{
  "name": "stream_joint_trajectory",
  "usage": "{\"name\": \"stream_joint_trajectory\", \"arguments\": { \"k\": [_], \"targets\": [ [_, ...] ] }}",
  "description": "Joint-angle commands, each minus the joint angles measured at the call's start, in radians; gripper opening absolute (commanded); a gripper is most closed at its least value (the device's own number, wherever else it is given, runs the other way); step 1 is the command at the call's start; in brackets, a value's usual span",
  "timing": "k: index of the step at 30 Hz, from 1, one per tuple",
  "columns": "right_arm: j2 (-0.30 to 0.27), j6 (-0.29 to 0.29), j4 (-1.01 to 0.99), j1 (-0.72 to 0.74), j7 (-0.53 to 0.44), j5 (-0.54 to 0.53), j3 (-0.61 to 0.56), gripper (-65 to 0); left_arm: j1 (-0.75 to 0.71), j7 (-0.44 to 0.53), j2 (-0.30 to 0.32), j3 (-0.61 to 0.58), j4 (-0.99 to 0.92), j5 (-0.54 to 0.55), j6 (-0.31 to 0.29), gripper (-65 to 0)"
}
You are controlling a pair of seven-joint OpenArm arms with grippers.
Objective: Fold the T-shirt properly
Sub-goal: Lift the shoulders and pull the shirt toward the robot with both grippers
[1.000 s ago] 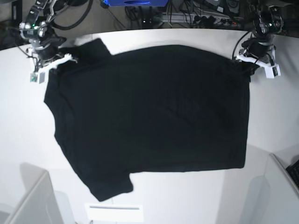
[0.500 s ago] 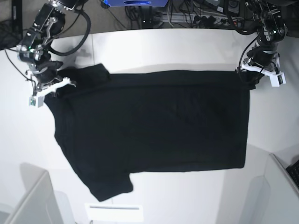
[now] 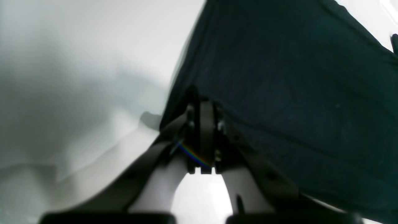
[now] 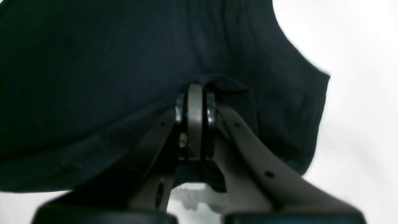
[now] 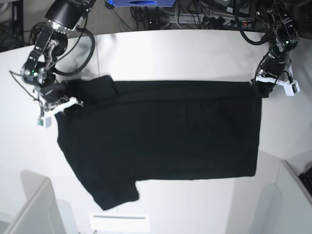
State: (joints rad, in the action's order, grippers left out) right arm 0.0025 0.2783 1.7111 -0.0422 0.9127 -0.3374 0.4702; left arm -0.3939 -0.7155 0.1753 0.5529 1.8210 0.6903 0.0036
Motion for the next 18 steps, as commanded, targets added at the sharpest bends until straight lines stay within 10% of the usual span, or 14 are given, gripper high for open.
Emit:
{"name": "stream_joint_trajectory", "arguments": {
  "k": [1, 18],
  "targets": [
    [-0.014, 0.005, 0.007, 0.017, -0.024, -0.013, -0.024, -65.0, 0.008, 0.021, 0.014, 0.008, 0.013, 0.007, 0.005, -65.0],
    [-0.019, 0.002, -0.130, 0.150, -0.024, -0.012, -0.060, -65.0, 0.086, 0.021, 0.014, 0.008, -0.051, 0.007, 0.008, -65.0]
  ]
}}
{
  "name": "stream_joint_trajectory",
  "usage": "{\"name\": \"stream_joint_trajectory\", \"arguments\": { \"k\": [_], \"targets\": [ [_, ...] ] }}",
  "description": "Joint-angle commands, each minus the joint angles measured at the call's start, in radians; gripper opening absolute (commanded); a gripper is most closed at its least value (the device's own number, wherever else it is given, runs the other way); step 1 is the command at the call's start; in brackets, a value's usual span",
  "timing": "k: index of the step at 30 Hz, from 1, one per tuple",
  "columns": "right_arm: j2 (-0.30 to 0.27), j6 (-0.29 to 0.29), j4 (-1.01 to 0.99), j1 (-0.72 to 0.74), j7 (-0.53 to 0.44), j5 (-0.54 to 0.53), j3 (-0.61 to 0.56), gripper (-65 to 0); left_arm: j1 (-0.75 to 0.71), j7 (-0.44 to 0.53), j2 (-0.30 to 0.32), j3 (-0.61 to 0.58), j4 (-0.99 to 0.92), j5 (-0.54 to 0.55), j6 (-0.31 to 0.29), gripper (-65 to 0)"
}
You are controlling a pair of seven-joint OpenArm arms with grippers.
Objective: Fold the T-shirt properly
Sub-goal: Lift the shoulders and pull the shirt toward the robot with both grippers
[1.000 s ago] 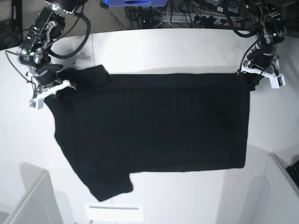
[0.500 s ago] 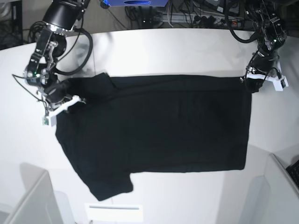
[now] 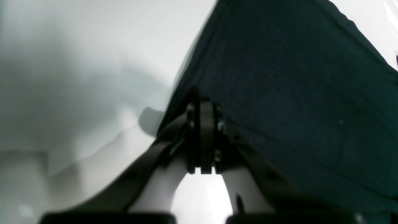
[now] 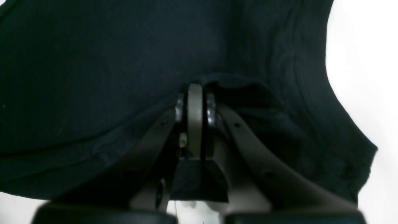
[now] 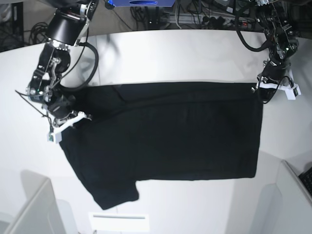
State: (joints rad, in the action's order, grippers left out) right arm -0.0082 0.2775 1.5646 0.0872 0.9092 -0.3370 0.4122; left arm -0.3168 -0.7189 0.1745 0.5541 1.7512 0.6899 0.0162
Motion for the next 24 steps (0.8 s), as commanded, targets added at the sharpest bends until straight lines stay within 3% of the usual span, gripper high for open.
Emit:
{"name": "stream_joint_trajectory", "arguments": {
  "k": [1, 24],
  "targets": [
    [-0.008, 0.002, 0.009, 0.027, -0.020, -0.012, -0.002, -65.0, 0.014, 0.025, 0.015, 0.007, 0.019, 0.007, -0.005, -65.0],
    [-0.025, 0.001, -0.053, 0.075, -0.012, -0.012, -0.002, -65.0, 0.109, 0.025, 0.018, 0.007, -0.078, 0.007, -0.005, -65.0]
  ]
}}
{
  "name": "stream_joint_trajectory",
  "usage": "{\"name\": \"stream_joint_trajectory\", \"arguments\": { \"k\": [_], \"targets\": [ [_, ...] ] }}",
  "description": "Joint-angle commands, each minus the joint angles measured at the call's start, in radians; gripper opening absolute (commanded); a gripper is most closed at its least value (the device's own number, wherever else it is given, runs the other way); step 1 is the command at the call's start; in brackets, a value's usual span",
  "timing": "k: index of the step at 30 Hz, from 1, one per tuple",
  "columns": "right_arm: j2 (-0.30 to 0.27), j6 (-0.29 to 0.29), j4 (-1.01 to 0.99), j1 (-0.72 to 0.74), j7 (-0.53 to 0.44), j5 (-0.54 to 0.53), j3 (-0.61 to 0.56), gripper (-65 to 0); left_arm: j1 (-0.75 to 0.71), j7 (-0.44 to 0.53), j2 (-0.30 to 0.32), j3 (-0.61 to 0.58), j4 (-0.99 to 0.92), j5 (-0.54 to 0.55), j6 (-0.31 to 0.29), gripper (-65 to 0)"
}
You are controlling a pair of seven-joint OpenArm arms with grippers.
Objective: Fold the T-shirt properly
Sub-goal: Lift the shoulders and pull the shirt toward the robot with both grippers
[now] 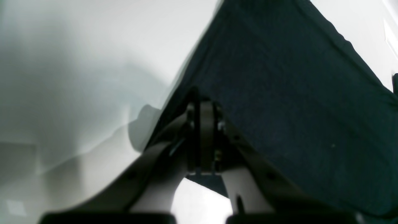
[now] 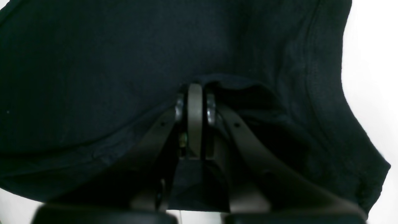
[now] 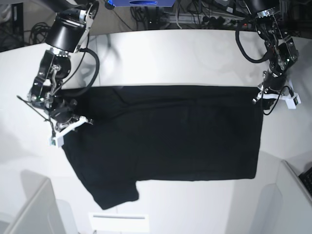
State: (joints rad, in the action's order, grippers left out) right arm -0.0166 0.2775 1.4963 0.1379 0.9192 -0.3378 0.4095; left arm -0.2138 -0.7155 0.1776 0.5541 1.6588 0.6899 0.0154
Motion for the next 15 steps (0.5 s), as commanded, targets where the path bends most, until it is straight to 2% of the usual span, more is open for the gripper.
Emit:
{"name": "stream_joint_trajectory", "arguments": {
  "k": [1, 2, 4, 6, 7, 12, 15],
  "targets": [
    [-0.019, 0.001, 0.016, 0.024, -0.022, -0.011, 0.001, -65.0, 0.006, 0.021, 0.015, 0.007, 0.017, 0.007, -0.004, -65.0],
    [-0.019, 0.001, 0.016, 0.024, -0.022, -0.011, 0.002, -61.5, 0.006, 0.021, 0.015, 0.007, 0.019, 0.007, -0.004, -65.0],
    [-0.021, 0.001, 0.016, 0.022, -0.022, -0.011, 0.009, -48.8, 0.006, 0.021, 0.015, 0.007, 0.019, 0.007, -0.004, -65.0],
    [-0.024, 0.001, 0.020, 0.021, -0.022, -0.011, 0.010, -40.4, 0.006, 0.021, 0.015, 0.007, 0.021, 0.007, -0.004, -58.1],
    [-0.033, 0.001, 0.025, 0.018, -0.022, -0.011, 0.010, -38.1, 0.007, 0.023, 0.015, 0.007, 0.021, 0.007, -0.004, -53.6],
    [-0.041, 0.001, 0.059, -0.016, -0.027, -0.013, 0.010, -38.1, 0.057, 0.023, 0.015, 0.007, 0.011, 0.007, -0.004, -31.3],
    [-0.039, 0.001, 0.125, -0.056, -0.030, -0.013, 0.012, -38.1, 0.086, 0.023, 0.015, 0.007, 0.014, 0.009, -0.004, -24.2]
  ]
}}
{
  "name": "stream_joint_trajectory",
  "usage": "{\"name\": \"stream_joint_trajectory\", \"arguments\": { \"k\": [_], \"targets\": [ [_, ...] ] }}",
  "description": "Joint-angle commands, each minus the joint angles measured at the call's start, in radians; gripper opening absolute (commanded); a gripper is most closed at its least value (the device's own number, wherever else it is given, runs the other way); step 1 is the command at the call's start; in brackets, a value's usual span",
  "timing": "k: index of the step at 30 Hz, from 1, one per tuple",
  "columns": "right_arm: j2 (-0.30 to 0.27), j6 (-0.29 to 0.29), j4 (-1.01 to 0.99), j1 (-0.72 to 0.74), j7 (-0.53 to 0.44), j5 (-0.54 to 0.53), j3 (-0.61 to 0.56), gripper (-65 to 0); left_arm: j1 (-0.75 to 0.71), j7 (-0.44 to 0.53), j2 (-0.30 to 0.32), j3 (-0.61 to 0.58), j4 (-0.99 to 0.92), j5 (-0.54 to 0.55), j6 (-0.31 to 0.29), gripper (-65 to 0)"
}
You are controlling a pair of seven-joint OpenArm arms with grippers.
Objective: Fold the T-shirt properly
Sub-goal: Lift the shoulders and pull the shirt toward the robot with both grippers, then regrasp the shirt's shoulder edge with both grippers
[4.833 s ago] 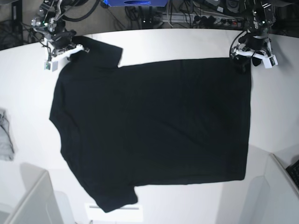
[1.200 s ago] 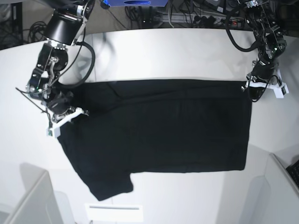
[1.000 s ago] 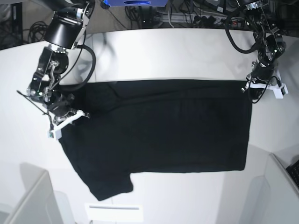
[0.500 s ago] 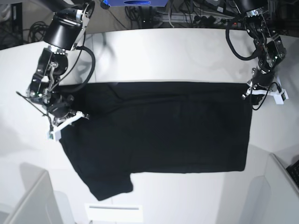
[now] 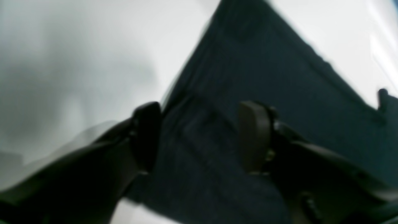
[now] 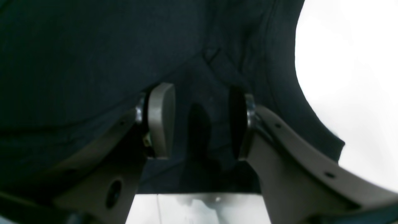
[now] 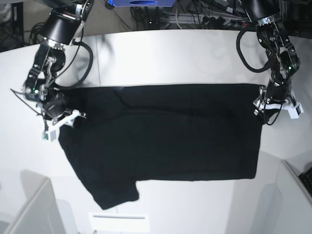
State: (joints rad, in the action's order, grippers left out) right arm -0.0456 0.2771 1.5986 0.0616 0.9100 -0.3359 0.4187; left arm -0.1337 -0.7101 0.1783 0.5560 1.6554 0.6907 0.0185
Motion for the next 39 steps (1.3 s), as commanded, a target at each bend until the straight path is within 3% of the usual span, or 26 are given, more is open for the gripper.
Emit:
{"name": "stream_joint_trajectory", "arguments": {
  "k": [1, 4, 9, 16, 21, 25, 28, 32, 39],
  "targets": [
    [-0.009, 0.001, 0.055, 0.001, -0.021, -0.015, 0.004, -38.1, 0.009, 0.017, 0.014, 0.005, 0.022, 0.008, -0.007, -23.4],
    [0.010, 0.001, 0.151, -0.056, -0.021, -0.016, 0.042, -38.1, 0.003, 0.017, 0.014, 0.009, 0.042, 0.013, -0.007, -23.0],
    [0.126, 0.000, 0.276, -0.124, -0.013, -0.015, 0.234, -38.1, -0.097, 0.017, -0.013, 0.161, 0.144, 0.014, -0.024, -22.7],
    [0.151, 0.000, 0.254, -0.190, -0.019, -0.015, 0.276, -37.1, -0.252, 0.017, -0.052, 0.307, 0.156, 0.013, -0.274, -22.9],
    [0.152, -0.019, 0.130, -0.184, -0.021, -0.021, 0.369, -36.9, -0.326, 0.022, -0.064, 0.319, 0.107, 0.010, -0.354, -23.0],
    [0.152, -0.016, 0.032, -0.144, -0.022, -0.027, 0.428, -36.0, -0.326, 0.022, -0.070, 0.319, 0.085, 0.008, -0.388, -23.0],
    [0.152, -0.016, -0.016, -0.122, -0.015, -0.105, 0.503, -30.9, -0.323, 0.022, -0.070, 0.319, 0.087, 0.008, -0.389, -23.0],
    [0.138, -0.017, -0.060, -0.122, -0.013, -0.219, 0.523, -29.7, -0.321, 0.022, -0.070, 0.319, 0.087, 0.007, -0.389, -23.0],
    [0.108, -0.020, -0.169, -0.087, -0.019, -0.219, 0.520, -30.0, -0.287, 0.022, -0.070, 0.312, 0.045, 0.007, -0.384, -23.0]
  ]
}}
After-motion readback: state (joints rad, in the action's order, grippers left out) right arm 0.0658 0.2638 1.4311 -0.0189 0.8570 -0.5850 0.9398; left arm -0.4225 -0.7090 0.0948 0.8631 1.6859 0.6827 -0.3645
